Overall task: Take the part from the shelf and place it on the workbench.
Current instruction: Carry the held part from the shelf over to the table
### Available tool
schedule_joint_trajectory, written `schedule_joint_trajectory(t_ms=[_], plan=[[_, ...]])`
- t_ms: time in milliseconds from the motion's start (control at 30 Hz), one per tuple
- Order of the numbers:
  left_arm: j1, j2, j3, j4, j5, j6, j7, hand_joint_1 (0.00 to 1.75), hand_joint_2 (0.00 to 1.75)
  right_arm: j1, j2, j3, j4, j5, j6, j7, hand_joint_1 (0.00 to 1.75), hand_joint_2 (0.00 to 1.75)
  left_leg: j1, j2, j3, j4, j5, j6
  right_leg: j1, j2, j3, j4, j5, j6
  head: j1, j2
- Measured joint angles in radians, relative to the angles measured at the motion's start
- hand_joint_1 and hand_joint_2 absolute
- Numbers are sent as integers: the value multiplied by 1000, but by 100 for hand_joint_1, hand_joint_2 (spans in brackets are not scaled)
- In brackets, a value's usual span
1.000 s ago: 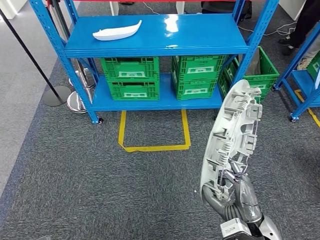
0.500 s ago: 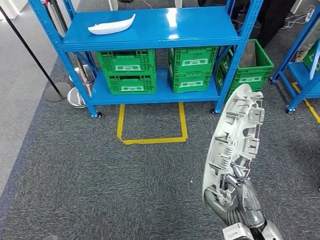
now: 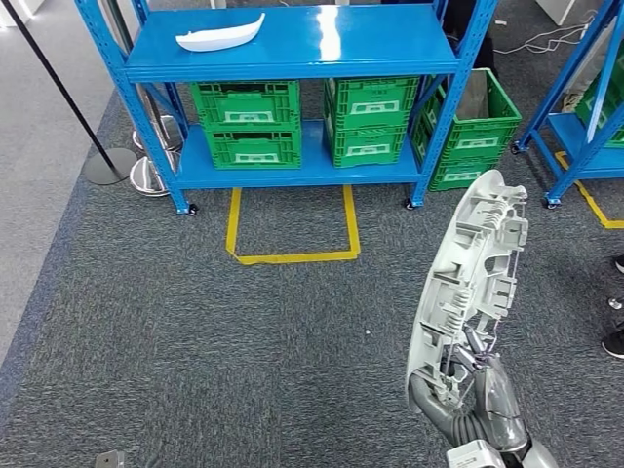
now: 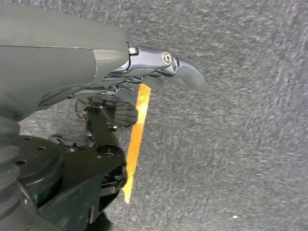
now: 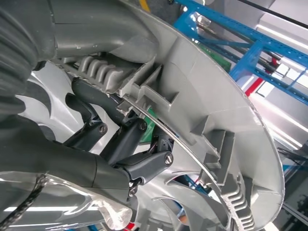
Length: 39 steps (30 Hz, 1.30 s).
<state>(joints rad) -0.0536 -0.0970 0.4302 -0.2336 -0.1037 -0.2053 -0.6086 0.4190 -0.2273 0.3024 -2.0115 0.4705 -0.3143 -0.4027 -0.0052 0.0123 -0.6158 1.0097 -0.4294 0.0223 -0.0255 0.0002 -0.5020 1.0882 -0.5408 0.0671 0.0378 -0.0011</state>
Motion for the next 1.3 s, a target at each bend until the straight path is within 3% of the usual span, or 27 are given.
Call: schedule_joint_trajectory(t_ms=[67, 133, 167, 233, 300, 333, 367, 400, 467, 533, 633, 700, 733, 800, 833, 867, 900, 967, 1000, 1067, 1167, 1233, 1300], plan=[[-2, -2, -4, 0, -11, -1, -1, 0, 175, 4, -1, -2, -3, 1, -1, 2, 175, 175, -2, -1, -17, 13, 12, -11, 4, 2, 44, -85, -35, -14, 1, 0], [0, -2, -10, 0, -22, -6, -5, 0, 175, 9, -1, -2, -5, 4, -3, 4, 175, 175, 1, -3, -24, 15, 19, -22, 5, 0, 30, -92, -34, -38, 1, 0], [2, -2, -13, 0, -28, -9, -7, 0, 175, 11, -1, -3, -5, 6, -4, 6, 175, 175, 2, -5, -28, 23, 5, -28, 4, -2, 25, -93, -29, -48, 1, 0], [6, -2, -20, 1, -38, -12, -12, 0, 175, 15, -1, -3, -5, 10, -5, 9, 175, 175, 6, -7, -44, 87, -67, -39, 2, -6, 15, -94, -16, -64, -2, 0], [7, -3, -27, 2, -45, -12, -14, 0, 175, 18, -1, -3, -5, 12, -5, 12, 175, 175, 8, -8, -71, 211, -150, -45, 4, -8, 7, -92, -5, -70, -3, 0], [7, -3, -29, 3, -49, -12, -14, 0, 175, 18, -1, -3, -5, 13, -5, 14, 175, 175, 9, -8, -79, 260, -168, -46, 6, -9, 4, -90, 0, -70, -3, 0], [8, -3, -31, 3, -52, -11, -14, 0, 175, 18, -1, -3, -5, 14, -5, 14, 175, 175, 9, -8, -74, 280, -166, -45, 7, -10, 0, -88, 4, -70, -4, 0], [9, -2, -32, 3, -55, -10, -13, 0, 175, 18, -1, -3, -5, 15, -5, 15, 175, 175, 8, -8, -52, 258, -143, -41, 9, -10, -5, -87, 8, -69, -4, 0], [11, 1, -37, 4, -61, -6, -8, 0, 175, 17, -1, -2, -5, 18, -5, 15, 175, 175, 4, -8, 24, 137, -85, -22, 13, -12, -11, -85, 11, -67, -3, 0], [13, 5, -42, 5, -69, -1, -4, 0, 175, 15, -1, -2, -5, 21, -7, 16, 175, 175, -4, -6, 79, 32, -60, -4, 14, -16, -14, -84, 15, -60, -1, 0], [16, 7, -47, 7, -74, 12, 1, 0, 175, 16, -1, -2, -5, 24, -12, 16, 175, 175, -10, -8, 92, -12, -53, 9, 7, -21, -20, -91, 23, -41, -1, 0], [17, 6, -48, 7, -75, 20, 4, 0, 175, 19, -1, -1, -5, 25, -16, 16, 175, 175, -4, -12, 102, -43, -44, 18, 7, -16, -37, -70, -1, -34, 1, 0], [17, 6, -48, 7, -74, 24, 4, 0, 175, 20, -1, 0, -5, 27, -17, 16, 175, 175, 0, -13, 107, -56, -42, 21, 6, -11, -59, -30, -26, -31, 3, 0], [18, 6, -48, 7, -71, 26, 4, 0, 175, 18, -1, 3, -5, 33, -18, 16, 175, 175, 0, -15, 102, -57, -41, 23, 4, -4, -124, 104, -80, -24, 6, 0], [20, 7, -48, 8, -68, 25, 4, 0, 175, 14, -1, 7, -3, 37, -16, 18, 175, 175, 0, -15, 100, -54, -41, 22, 3, -3, -152, 161, -94, -19, 6, 0], [22, 7, -47, 9, -65, 22, 4, 0, 175, 8, -1, 12, 0, 43, -10, 23, 175, 175, 1, -17, 99, -50, -43, 20, 2, -3, -167, 187, -90, -14, 6, 0], [24, 8, -47, 10, -62, 18, 4, 0, 175, -2, 0, 19, 5, 49, -4, 28, 175, 175, 3, -19, 98, -45, -45, 17, -1, -3, -160, 167, -64, -11, 6, 0], [27, 12, -47, 11, -57, 11, 4, 0, 175, -26, 3, 35, 17, 59, 8, 39, 175, 175, 7, -26, 96, -30, -53, 5, -8, 5, -106, 53, 2, -4, 6, 0], [26, 15, -46, 11, -55, 9, 4, 0, 175, -38, 6, 44, 23, 62, 11, 42, 175, 175, 7, -31, 90, -17, -58, -2, -11, 13, -75, -6, 21, -4, 7, 0], [26, 21, -45, 11, -53, 6, 4, 0, 175, -56, 13, 58, 34, 66, 14, 46, 175, 175, 5, -41, 72, 4, -62, -16, -11, 27, -51, -52, 20, -10, 7, 0], [32, 27, -45, 12, -53, 6, 5, 0, 175, -68, 18, 71, 42, 66, 14, 48, 175, 175, 8, -47, 55, 12, -63, -32, -9, 15, -57, -51, 24, -32, 6, 0], [33, 29, -45, 13, -53, 6, 5, 0, 175, -71, 21, 75, 44, 66, 14, 48, 175, 175, 12, -35, 29, 64, -102, -43, -11, 2, -59, -57, 31, -46, 4, 0], [33, 30, -45, 14, -52, 7, 5, 0, 175, -77, 23, 78, 48, 66, 17, 48, 175, 175, 15, -23, -24, 190, -166, -51, -9, -12, -65, -58, 35, -52, 2, 0]])
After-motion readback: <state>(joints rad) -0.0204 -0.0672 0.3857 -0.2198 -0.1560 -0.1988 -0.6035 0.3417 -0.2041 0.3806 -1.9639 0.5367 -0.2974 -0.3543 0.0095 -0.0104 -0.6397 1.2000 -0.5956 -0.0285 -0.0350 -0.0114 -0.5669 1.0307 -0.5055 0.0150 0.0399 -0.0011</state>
